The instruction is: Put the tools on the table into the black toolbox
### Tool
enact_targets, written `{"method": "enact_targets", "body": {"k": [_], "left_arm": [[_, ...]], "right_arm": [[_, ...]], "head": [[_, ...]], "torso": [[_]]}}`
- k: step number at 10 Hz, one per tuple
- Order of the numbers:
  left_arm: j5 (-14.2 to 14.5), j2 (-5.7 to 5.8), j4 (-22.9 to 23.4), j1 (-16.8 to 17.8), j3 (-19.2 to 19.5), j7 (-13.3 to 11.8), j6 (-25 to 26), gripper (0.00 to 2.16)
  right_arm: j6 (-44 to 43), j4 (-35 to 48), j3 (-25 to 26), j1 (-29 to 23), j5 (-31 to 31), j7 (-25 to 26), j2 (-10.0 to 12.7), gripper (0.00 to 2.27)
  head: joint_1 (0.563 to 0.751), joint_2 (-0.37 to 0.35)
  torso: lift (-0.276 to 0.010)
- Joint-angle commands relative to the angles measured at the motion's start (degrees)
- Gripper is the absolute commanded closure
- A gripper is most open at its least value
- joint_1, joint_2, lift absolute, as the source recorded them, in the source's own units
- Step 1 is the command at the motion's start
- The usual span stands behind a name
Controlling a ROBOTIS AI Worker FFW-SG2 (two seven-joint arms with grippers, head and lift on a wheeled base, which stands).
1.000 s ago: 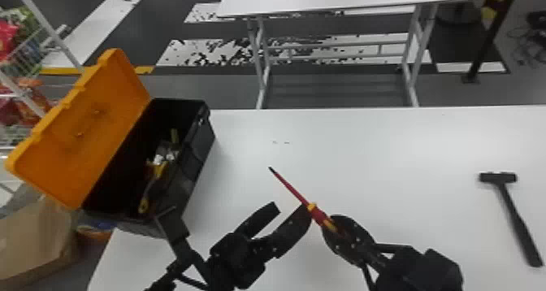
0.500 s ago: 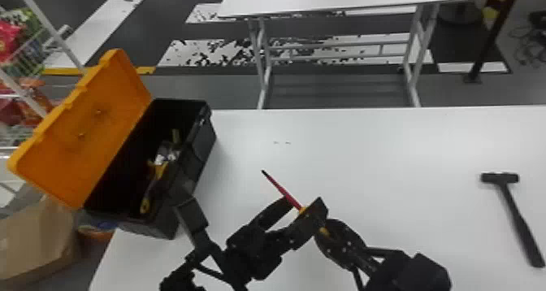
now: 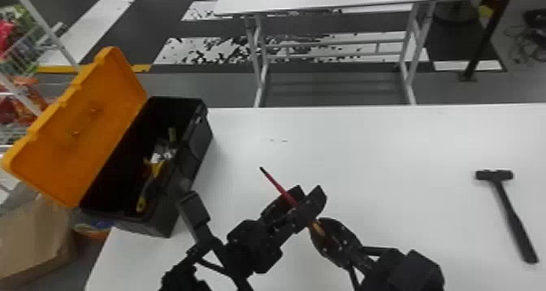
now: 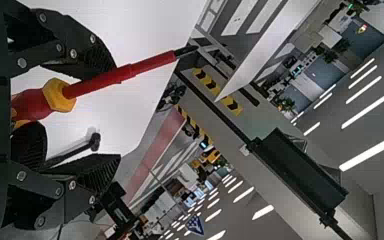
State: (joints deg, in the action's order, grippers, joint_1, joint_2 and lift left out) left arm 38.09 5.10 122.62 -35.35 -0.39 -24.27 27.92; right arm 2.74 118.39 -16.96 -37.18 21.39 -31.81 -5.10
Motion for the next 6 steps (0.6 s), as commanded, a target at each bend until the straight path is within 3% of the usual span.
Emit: {"method": "enact_targets", "body": {"k": [1,2,3,4,6], "left_arm": [[-0.48,0.00,-0.01,0.02,0.04,-0.08,0.00,1.07],[-1.36,0.00,-0.01,0.11,0.04,-0.34,0.00,1.61],[-1.97,0.00,-0.01,0.11,0.04,-0.69,0.00,1.74],[-2.41,0.00,-0.01,0.19,0.13,-0.78,-0.18,2.08],[-3.64,0.00,-0.01,0.46,0.39,-2.36,-1.23,2.13]], "right_arm": [[0.04,0.00,0.00,0.00,-0.03,0.00,0.00,2.25],[0.04,0.00,0.08,0.00,-0.03,0.09,0.00,2.25],[0.04,0.00,0.08,0.00,-0.03,0.17,0.00,2.25],[0.04,0.00,0.08,-0.09,-0.03,0.17,0.09,2.25],[-0.14,0.18,0.08,-0.44,-0.03,0.44,0.09,2.25]], "head": [[0.695,0.175],[0.695,0.176],[0.695,0.176],[0.695,0.175],[0.695,0.176]], "torso": [[-0.075],[-0.075],[-0.075],[-0.075],[-0.075]]}}
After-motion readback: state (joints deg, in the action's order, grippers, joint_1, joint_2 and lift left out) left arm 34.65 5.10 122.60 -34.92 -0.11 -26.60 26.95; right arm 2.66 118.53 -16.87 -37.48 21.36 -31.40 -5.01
